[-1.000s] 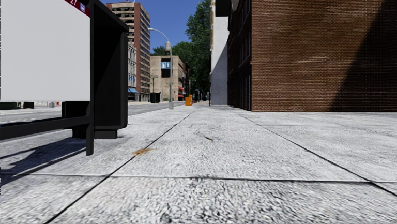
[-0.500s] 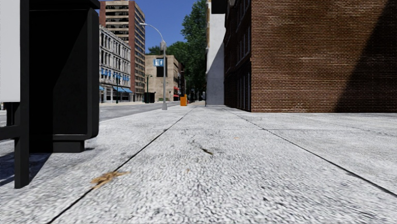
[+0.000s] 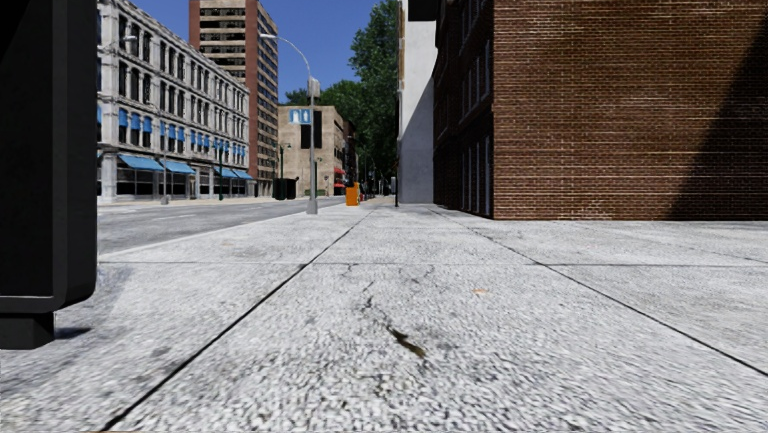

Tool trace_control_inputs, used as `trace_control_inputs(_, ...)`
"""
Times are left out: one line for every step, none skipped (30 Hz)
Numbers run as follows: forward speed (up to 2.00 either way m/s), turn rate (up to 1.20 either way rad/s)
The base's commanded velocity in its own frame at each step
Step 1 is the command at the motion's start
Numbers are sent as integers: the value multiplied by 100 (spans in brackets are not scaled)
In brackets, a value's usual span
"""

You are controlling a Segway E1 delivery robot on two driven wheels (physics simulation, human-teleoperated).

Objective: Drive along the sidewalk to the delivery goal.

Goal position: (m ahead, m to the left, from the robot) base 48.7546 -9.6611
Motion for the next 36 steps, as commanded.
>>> trace_control_inputs(200, 0)
trace_control_inputs(200, 0)
trace_control_inputs(200, 0)
trace_control_inputs(200, 0)
trace_control_inputs(200, 0)
trace_control_inputs(200, 0)
trace_control_inputs(200, 0)
trace_control_inputs(200, 0)
trace_control_inputs(200, 0)
trace_control_inputs(200, 0)
trace_control_inputs(200, 0)
trace_control_inputs(200, 0)
trace_control_inputs(200, 0)
trace_control_inputs(200, 0)
trace_control_inputs(200, 0)
trace_control_inputs(200, 0)
trace_control_inputs(200, 0)
trace_control_inputs(200, 0)
trace_control_inputs(200, 0)
trace_control_inputs(200, 0)
trace_control_inputs(200, 0)
trace_control_inputs(200, 0)
trace_control_inputs(200, 0)
trace_control_inputs(200, 0)
trace_control_inputs(200, 0)
trace_control_inputs(200, 0)
trace_control_inputs(200, 0)
trace_control_inputs(200, 0)
trace_control_inputs(200, 0)
trace_control_inputs(200, 0)
trace_control_inputs(200, 0)
trace_control_inputs(200, 0)
trace_control_inputs(200, 0)
trace_control_inputs(200, 0)
trace_control_inputs(200, 0)
trace_control_inputs(200, 0)
